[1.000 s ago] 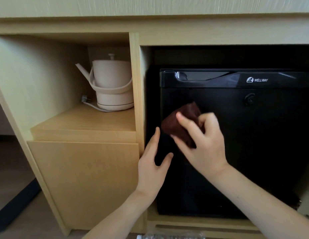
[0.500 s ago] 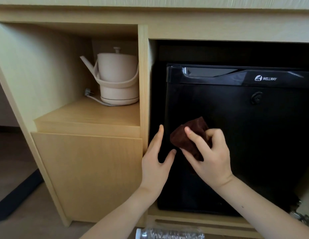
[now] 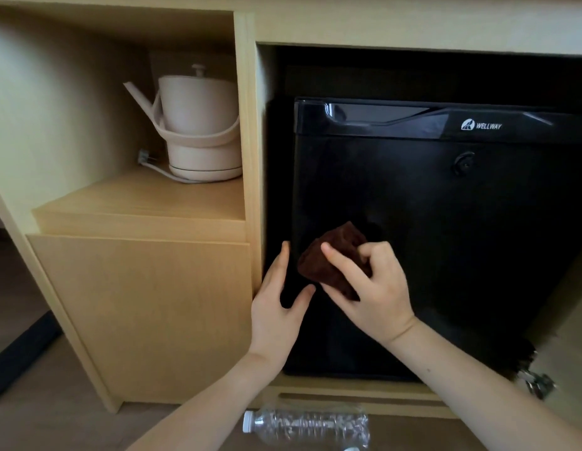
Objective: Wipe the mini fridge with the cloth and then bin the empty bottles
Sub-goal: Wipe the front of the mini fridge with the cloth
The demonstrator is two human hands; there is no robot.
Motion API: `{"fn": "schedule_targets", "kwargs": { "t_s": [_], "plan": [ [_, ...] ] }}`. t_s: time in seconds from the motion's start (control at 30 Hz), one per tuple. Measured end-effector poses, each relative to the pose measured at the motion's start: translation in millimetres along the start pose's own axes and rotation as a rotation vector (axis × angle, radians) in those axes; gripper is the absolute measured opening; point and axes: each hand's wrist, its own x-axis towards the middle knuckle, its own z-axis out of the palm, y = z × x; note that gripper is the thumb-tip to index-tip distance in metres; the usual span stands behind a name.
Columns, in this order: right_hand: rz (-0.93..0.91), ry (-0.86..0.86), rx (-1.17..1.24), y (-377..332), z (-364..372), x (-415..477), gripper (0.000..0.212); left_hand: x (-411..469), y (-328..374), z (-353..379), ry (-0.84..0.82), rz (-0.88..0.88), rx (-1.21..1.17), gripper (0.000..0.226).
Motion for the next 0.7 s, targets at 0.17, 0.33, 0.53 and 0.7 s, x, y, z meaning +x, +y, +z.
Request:
{"fn": "schedule_targets", "kwargs": {
  "t_s": [0.17, 0.33, 0.53, 0.7],
  "plan": [
    [0.082, 0.074, 0.067, 7, -7, 20, 0.048, -1, 2, 0, -0.007, 0.004, 0.009, 0.082],
    [0.332, 0.24, 0.114, -1, 3, 29, 0.052, 0, -2, 1, 0.002, 0.011, 0.012, 0.082],
    [0.456, 0.23, 0.105, -28, 19, -16, 0.055, -2, 4, 1, 0.01, 0.021, 0.019, 0.085],
    [0.52, 0.409, 0.088, -29, 43, -8, 0.053, -8, -9, 0, 0.008, 0.012, -0.032, 0.075]
  ]
}}
